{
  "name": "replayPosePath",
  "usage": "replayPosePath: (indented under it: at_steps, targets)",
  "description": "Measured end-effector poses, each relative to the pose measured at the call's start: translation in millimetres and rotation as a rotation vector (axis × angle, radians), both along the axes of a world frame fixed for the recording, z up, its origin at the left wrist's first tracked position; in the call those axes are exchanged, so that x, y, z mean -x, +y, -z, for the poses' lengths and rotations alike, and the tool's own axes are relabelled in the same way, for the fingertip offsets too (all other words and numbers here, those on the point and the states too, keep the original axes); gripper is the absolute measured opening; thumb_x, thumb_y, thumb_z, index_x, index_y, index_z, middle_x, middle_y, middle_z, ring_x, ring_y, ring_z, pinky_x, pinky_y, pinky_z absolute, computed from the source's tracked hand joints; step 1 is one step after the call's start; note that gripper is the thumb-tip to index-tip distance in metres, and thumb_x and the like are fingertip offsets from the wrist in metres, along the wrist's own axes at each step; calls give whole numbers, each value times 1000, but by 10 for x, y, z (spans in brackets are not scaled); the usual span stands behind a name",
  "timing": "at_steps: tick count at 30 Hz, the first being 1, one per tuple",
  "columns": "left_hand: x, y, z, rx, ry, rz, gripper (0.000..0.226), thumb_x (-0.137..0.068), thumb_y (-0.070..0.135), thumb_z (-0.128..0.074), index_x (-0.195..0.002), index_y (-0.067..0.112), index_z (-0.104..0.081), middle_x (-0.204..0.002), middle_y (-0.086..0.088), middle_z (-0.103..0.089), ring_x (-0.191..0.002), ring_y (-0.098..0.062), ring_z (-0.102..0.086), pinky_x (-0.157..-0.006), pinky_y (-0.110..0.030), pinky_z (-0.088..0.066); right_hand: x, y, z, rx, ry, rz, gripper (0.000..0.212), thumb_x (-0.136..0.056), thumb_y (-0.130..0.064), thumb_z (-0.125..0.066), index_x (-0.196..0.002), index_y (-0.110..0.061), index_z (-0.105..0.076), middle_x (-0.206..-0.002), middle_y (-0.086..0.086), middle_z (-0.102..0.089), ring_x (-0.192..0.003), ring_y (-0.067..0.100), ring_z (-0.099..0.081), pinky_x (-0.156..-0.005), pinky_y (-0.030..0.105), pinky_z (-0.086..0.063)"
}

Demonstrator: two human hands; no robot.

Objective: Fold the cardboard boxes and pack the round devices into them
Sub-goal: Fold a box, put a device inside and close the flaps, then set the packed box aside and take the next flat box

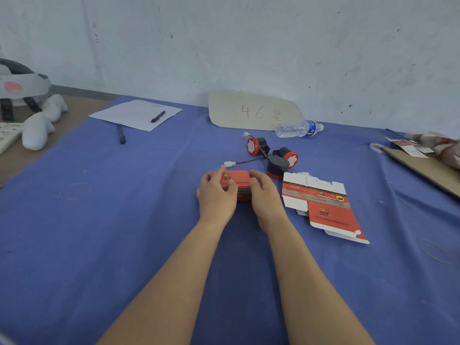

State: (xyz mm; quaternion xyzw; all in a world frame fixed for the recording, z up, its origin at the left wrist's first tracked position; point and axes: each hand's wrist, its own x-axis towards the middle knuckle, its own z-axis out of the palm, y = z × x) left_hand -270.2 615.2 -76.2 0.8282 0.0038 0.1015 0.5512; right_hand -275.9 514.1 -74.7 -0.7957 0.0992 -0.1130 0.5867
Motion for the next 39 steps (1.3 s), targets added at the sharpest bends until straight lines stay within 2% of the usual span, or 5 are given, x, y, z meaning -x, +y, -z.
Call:
replayPosePath:
  at_steps: [14,23,30,35,39]
  targets:
    - [423,-268,-455,553,-54,233,50,-104,23,-38,-151,29,-22,-148,-3,-41,-126,-20,-52,-103,-37,-45,529,-47,-451,-439,-195,52,36,-102,-19,-40,-136,-25,-50,-101,-3,-66,-96,17,-65,-86,35,-54]
    - [1928,-2629,-1336,725,94,916,49,-105,12,-30,-151,26,-24,-140,-13,-50,-121,-32,-56,-101,-49,-46,2414,-1895,-1385,-253,-604,897,32,-99,-11,-41,-129,-15,-53,-114,5,-62,-97,12,-60,-86,26,-48]
    - [3374,-3470,-1532,283,45,1381,34,-104,30,-35,-132,19,-52,-140,-5,-51,-121,-11,-45,-102,-24,-32,3926,-2588,-1591,336,-171,1569,49,-98,-10,-36,-147,-18,-32,-158,7,-21,-147,27,2,-119,41,-2]
    - [2961,-3271,-1570,472,-27,1009,24,-101,22,-41,-79,24,-50,-76,10,-52,-77,-8,-49,-73,-25,-40,3501,-2340,-1544,198,-618,1180,32,-96,-5,-39,-122,-13,-55,-116,-2,-64,-106,0,-56,-88,6,-38]
    - [2021,-2788,-1356,457,13,577,29,-95,14,-39,-108,-6,-57,-110,-20,-62,-108,-36,-56,-84,-43,-45,2762,-2075,-1233,62,-489,823,28,-92,-3,-39,-100,-21,-60,-90,-1,-69,-91,15,-64,-83,31,-50]
